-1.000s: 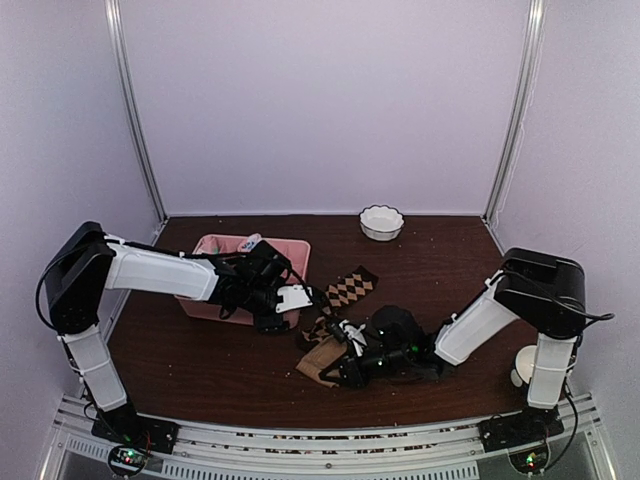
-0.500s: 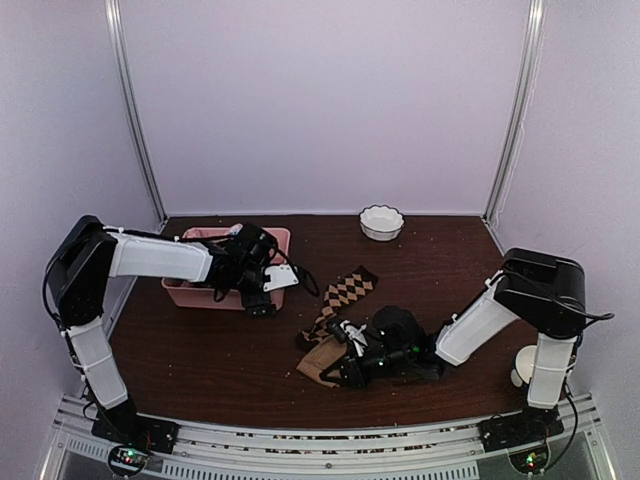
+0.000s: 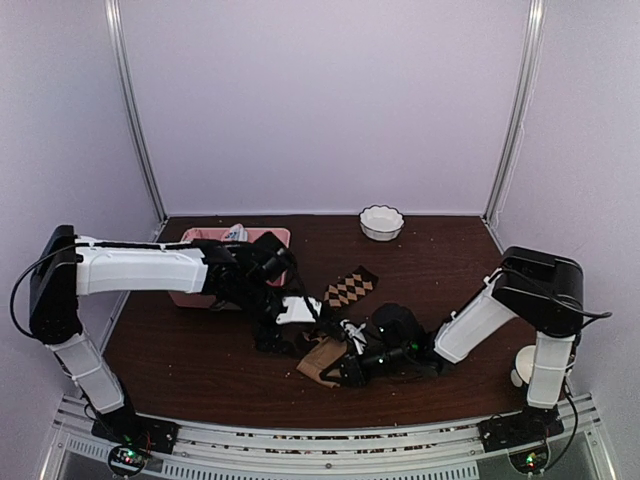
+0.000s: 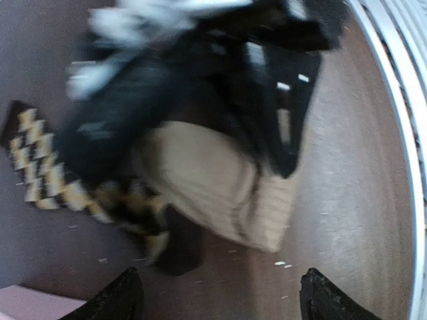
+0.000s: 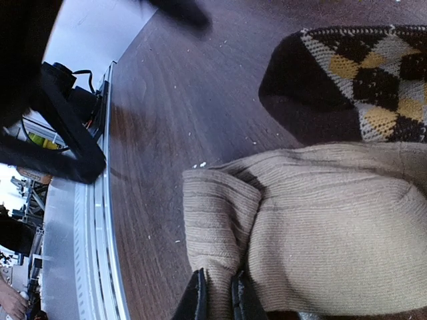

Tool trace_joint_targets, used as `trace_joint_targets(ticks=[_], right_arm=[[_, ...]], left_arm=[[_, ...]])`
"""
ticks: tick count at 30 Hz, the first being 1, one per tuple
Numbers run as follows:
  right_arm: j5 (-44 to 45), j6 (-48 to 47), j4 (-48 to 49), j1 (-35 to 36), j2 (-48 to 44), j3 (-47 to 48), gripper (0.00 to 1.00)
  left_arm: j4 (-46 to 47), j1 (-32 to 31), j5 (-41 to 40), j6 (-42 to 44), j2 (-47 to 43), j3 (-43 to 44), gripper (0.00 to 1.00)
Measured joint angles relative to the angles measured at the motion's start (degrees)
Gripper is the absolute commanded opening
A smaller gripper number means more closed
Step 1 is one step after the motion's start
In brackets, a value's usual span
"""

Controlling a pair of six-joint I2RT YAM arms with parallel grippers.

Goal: Roll the socks
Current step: Roll the sock at the center of the board.

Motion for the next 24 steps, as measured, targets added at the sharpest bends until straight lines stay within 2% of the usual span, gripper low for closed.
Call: trace_joint_targets(ticks=[6, 11, 17, 22, 24], right_arm=[[-2.9, 2.1, -3.1, -1.1, 0.7, 2.1, 0.0], [-5.5, 5.3, -2.9, -2.1, 1.6, 2.1, 0.0], [-7.6, 7.9, -1.5, -3.0, 2.6, 2.2, 0.0], [-8.4, 8.9, -1.7, -3.3, 2.8, 2.5, 0.0], [-8.4, 9.2, -1.7, -3.4, 2.8, 2.5, 0.0]], left_arm=[[-1.2, -5.4, 1.0, 1.0, 5.2, -2.7, 0.62], [0.2, -6.2, 0.4, 1.6, 7.3, -2.0, 0.56], [2.8, -7.0, -1.5, 2.5, 8.9, -2.0, 0.44], [4.5, -7.0, -3.0, 3.0, 10.7, -1.8, 0.19], [4.8, -7.0, -3.5, 3.0, 10.9, -1.5, 0.12]])
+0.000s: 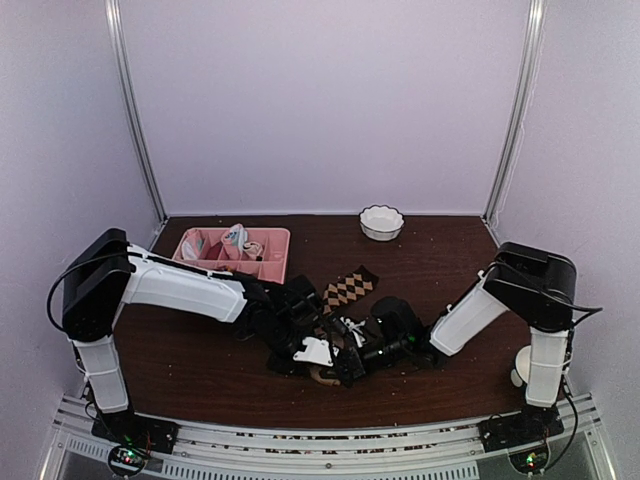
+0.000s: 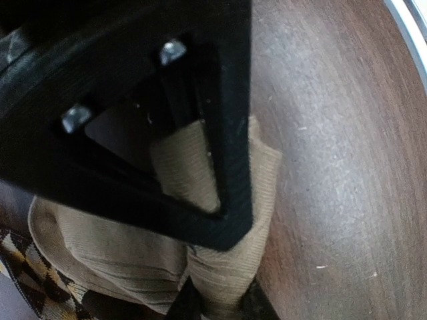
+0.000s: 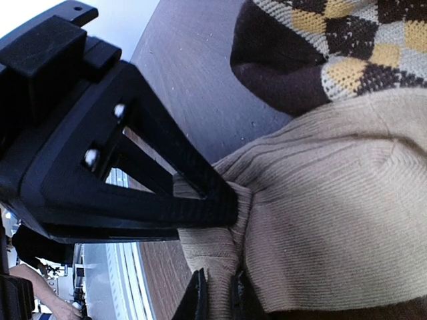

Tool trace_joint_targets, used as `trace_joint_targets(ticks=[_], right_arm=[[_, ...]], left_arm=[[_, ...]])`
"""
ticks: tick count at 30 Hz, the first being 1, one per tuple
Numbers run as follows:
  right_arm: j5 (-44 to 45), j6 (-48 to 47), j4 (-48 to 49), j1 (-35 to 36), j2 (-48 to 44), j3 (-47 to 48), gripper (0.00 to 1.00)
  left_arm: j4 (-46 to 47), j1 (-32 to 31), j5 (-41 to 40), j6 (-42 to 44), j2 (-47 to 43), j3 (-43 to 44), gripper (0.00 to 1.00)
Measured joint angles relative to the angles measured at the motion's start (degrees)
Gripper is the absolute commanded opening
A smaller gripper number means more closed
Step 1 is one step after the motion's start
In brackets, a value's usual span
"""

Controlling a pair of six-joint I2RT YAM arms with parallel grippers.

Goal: Roll the socks
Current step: Roll the sock at the center of the board.

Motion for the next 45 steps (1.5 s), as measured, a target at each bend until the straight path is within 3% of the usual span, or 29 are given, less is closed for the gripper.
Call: trace_joint_targets(ticks=[2, 5, 12, 19, 20, 21, 22, 29, 33, 37, 45], right_arm=[[0.4, 0.2, 0.0, 0.0, -0.3, -0.3, 0.04], [2.7, 0.3, 1.0, 0.0, -2.2, -2.7, 0.18], [11.6, -1.7, 4.8, 1.1, -11.3, -13.0, 0.41], [21.2, -4.9, 6.8, 3.0, -18.1, -20.3, 0.51], [23.1, -5.5, 7.2, 3.4, -19.5, -21.8, 0.8], [25.8, -6.3, 7.1, 4.1, -21.6, -23.6, 0.98], [28.4, -6.6, 6.4, 4.8, -23.4, -24.8, 1.0], [51.1, -14.3, -6.1, 14.3, -38.0, -24.9, 1.0], [65.0, -8.9, -10.8, 14.2, -41.9, -24.5, 1.0], [69.0, -12.2, -5.3, 14.9, -44.9, -29.9, 0.9], [63.8, -36.2, 0.2, 24.7, -32.6, -25.0, 0.75]], left_arm=[[-0.2, 0.0, -0.2, 0.0, 0.0, 0.2, 0.06], [-1.0, 0.7, 1.4, -0.6, 1.0, 1.7, 0.0], [-5.1, 5.4, 10.6, -3.1, 6.4, 8.2, 0.0], [-9.2, 7.6, 15.8, -4.0, 9.3, 11.7, 0.0], [-9.9, 7.7, 16.4, -4.1, 9.7, 12.3, 0.0], [-10.6, 8.1, 17.1, -4.1, 10.2, 12.8, 0.0], [-11.3, 8.4, 17.9, -4.2, 10.7, 13.5, 0.0], [-17.0, 10.4, 23.6, -4.1, 14.3, 17.6, 0.01], [-19.2, 10.9, 25.5, -3.7, 15.7, 19.0, 0.01], [-21.0, 10.9, 26.7, -3.0, 16.0, 19.1, 0.02], [-23.8, 10.9, 28.3, -1.4, 17.1, 19.9, 0.03]])
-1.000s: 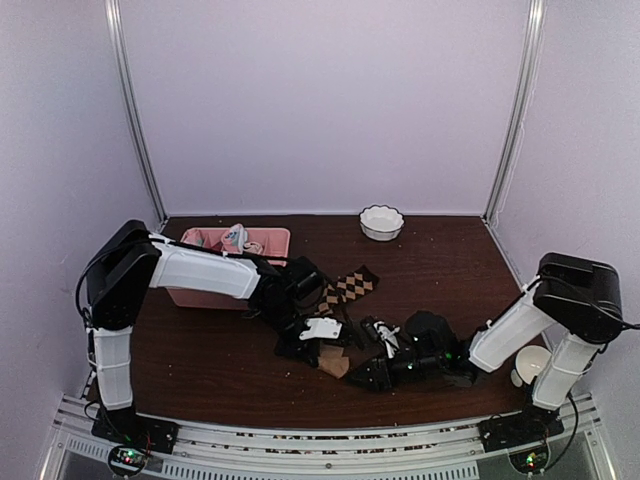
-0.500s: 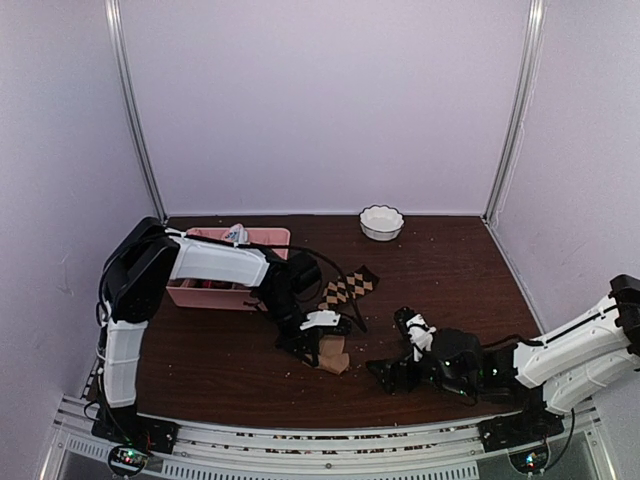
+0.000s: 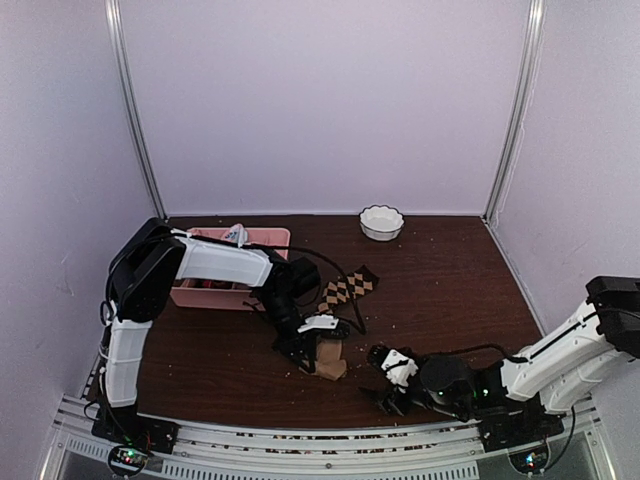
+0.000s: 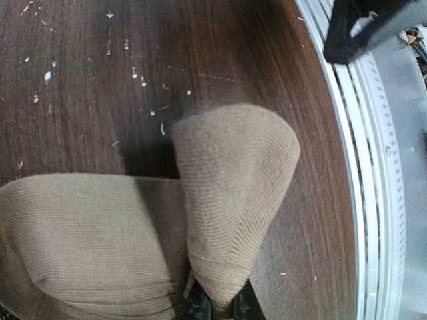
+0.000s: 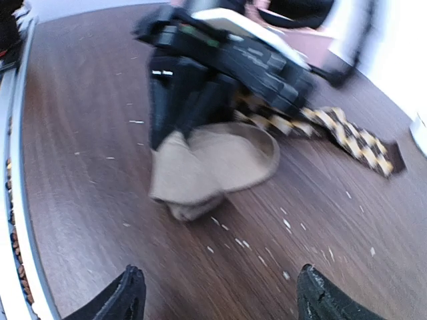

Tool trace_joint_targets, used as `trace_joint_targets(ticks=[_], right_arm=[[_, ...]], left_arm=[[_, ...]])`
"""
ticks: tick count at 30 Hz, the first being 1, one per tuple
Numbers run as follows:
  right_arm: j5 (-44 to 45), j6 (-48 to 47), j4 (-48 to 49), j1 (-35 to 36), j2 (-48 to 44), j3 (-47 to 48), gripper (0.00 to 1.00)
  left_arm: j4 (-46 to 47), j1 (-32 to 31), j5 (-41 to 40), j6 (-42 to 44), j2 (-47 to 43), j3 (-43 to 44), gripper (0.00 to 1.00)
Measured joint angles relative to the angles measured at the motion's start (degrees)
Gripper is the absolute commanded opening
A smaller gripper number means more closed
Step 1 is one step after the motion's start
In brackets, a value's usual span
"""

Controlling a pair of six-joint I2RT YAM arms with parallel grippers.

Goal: Roll the socks
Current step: Roll the sock at the center of the board.

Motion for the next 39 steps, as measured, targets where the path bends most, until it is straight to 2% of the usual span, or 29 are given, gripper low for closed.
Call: trace_joint_targets(ticks=[6, 14, 20, 29, 33, 38, 39], right_arm=[[-5.5, -13.6, 0.4, 1.1, 8.0, 8.5, 0.69], [-8.7, -28.1, -0.7, 1.0, 17.3, 15.6, 0.53], [-9.2, -33.2, -1.1, -1.4, 21.9, 19.2, 0.32], [-9.9, -34.7, -1.8, -3.9, 24.2, 20.9, 0.2], [-10.2, -33.9, -2.3, -4.3, 25.2, 22.0, 0.14], [-12.0, -30.6, -4.7, -5.0, 26.0, 24.2, 0.0], [-12.9, -29.4, -5.5, -5.4, 26.0, 24.7, 0.0]], left_arm=[[-1.2, 0.0, 0.7, 0.7, 0.5, 0.3, 0.04], [-2.9, 0.0, 0.9, 1.4, 1.5, 1.9, 0.04], [-4.0, 0.0, 0.9, 2.1, 2.0, 2.7, 0.05], [-5.0, 0.0, 0.9, 3.4, 2.4, 3.3, 0.09], [-5.8, 0.0, 0.9, 4.9, 2.6, 3.5, 0.15], [-7.7, 0.4, 0.7, 6.4, 2.5, 3.6, 0.36], [-8.0, 0.4, 0.4, 6.5, 2.3, 3.6, 0.39]])
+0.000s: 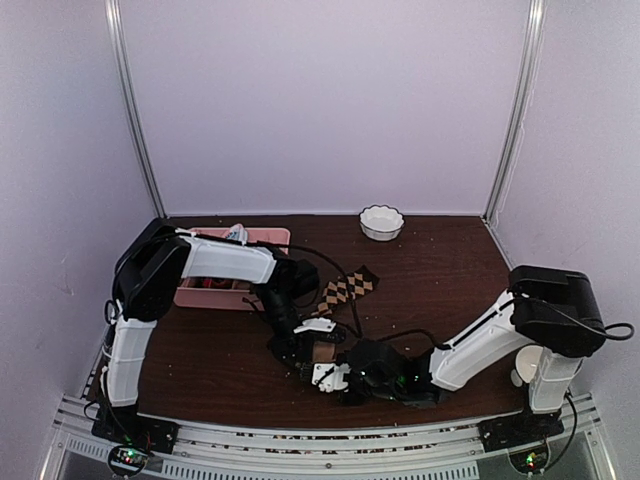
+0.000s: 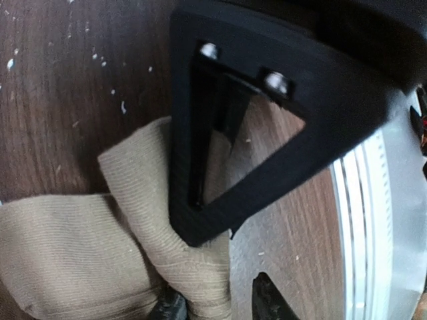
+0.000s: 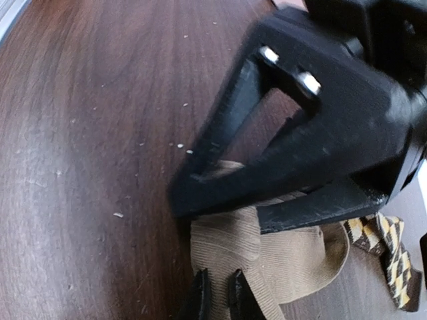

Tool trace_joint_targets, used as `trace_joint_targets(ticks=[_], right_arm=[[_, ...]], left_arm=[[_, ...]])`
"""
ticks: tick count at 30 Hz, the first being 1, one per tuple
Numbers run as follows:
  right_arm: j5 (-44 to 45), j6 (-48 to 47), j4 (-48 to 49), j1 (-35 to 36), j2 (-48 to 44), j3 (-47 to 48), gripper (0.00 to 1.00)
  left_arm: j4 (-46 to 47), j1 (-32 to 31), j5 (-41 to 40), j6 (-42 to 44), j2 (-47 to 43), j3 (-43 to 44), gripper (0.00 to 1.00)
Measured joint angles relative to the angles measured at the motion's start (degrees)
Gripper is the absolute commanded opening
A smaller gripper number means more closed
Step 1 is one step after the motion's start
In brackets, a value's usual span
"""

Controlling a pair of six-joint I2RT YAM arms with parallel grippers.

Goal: Roll the socks
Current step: Roll the sock at the center of the board.

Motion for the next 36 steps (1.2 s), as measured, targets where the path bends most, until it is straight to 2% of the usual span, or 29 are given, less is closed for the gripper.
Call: trace_joint_targets(ticks=[3, 4, 6, 12, 17, 22, 29, 36], right_arm=[[-2.6, 4.0, -1.9, -1.1, -0.2, 1.1, 0.0], [-3.7, 5.6, -2.4, -1.6, -0.2, 1.4, 0.0], [-5.8, 9.2, -3.4, -2.5, -0.5, 1.8, 0.0], [-11.4, 18.7, -5.4, -4.0, -1.6, 1.8, 0.0], [-14.5, 26.0, -12.0, -4.4, -1.0, 5.9, 0.0], [-19.2, 33.6, -13.6, -6.4, 0.1, 7.8, 0.0], [-34.4, 43.1, -13.8, -12.7, 3.0, 10.4, 0.0], [-46.0, 54.9, -10.2, -18.2, 5.8, 10.3, 0.0]], left_arm=[[1.6, 0.0, -1.6, -0.6, -2.3, -2.3, 0.44], [2.8, 0.0, -2.7, -1.0, -3.5, -3.5, 0.53], [6.2, -0.2, -5.4, -2.2, -6.6, -6.4, 0.55], [14.1, 0.5, -13.1, -5.8, -15.8, -12.5, 0.56], [18.5, 2.0, -15.0, -6.4, -22.1, -16.7, 0.56], [19.9, 2.3, -14.8, -5.7, -23.7, -19.7, 0.54], [22.8, 1.8, -16.0, -4.8, -23.9, -20.7, 0.5], [23.6, -5.1, -18.7, -3.1, -23.6, -21.9, 0.48]])
